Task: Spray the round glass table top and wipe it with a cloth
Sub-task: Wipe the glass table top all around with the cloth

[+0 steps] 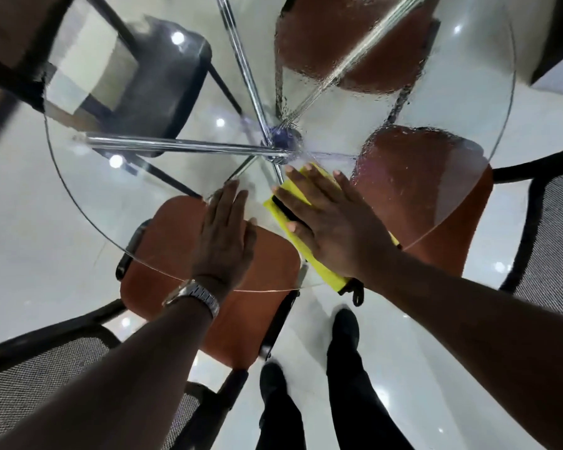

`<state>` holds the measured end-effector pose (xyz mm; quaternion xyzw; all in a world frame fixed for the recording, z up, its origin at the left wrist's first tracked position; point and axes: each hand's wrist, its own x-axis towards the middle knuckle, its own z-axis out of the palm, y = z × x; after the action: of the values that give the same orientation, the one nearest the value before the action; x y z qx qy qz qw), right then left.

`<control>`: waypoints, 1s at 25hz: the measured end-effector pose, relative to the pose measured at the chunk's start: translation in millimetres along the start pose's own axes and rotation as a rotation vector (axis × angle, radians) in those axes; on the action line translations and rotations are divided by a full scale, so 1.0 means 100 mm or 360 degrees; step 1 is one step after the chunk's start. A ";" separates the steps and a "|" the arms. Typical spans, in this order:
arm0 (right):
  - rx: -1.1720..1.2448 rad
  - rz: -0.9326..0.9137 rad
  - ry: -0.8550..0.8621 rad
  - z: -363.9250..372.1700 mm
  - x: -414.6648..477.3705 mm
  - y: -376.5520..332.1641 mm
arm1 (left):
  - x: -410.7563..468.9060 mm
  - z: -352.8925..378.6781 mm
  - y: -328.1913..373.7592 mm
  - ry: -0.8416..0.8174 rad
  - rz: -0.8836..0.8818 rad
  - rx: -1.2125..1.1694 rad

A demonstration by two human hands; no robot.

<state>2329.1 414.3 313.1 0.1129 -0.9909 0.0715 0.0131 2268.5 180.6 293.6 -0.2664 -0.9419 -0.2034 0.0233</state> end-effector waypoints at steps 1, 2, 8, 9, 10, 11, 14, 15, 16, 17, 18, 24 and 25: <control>-0.0022 -0.0017 0.0014 0.01 -0.04 0.03 | -0.01 0.03 -0.01 0.0003 0.0018 0.0020; -0.0040 -0.0028 0.0021 -0.01 -0.12 0.06 | -0.02 0.03 -0.01 -0.0007 0.0024 0.0041; -0.0037 -0.0008 0.0043 -0.05 -0.20 0.19 | -0.01 0.03 0.01 -0.0046 -0.0035 0.0062; -0.0077 -0.0012 0.0068 -0.02 0.06 0.19 | -0.01 0.04 0.00 -0.0048 -0.0022 0.0071; -0.0116 -0.0017 0.0095 0.05 0.37 0.17 | -0.02 0.05 -0.02 -0.0050 -0.0006 0.0088; -0.0160 -0.0029 0.0106 0.09 0.70 0.14 | -0.01 0.07 -0.05 -0.0050 0.0019 0.0102; -0.0161 -0.0004 0.0116 0.09 1.14 0.11 | -0.01 0.08 -0.07 -0.0029 0.0027 0.0120; -0.0157 0.0050 0.0128 0.06 0.97 0.11 | -0.01 0.07 -0.05 -0.0030 0.0022 0.0115; -0.0152 0.0128 0.0124 0.02 0.66 0.11 | -0.01 0.06 -0.04 -0.0042 0.0021 0.0107; -0.0145 0.0198 0.0146 -0.02 0.31 0.10 | -0.01 0.04 -0.03 -0.0059 0.0015 0.0104; -0.0123 0.0234 0.0125 -0.08 0.00 0.09 | 0.00 0.03 -0.02 -0.0070 -0.0002 0.0112; -0.0202 0.0622 0.0299 -0.02 0.45 0.73 | 0.01 0.07 -0.02 -0.0038 -0.0012 0.0105; -0.0156 0.0948 0.0366 -0.01 0.58 0.68 | 0.00 0.07 -0.03 -0.0028 -0.0011 0.0108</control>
<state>2257.3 467.3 307.0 -0.1917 -0.9747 0.0367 0.1088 2267.4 181.3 285.9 -0.2640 -0.9493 -0.1691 0.0232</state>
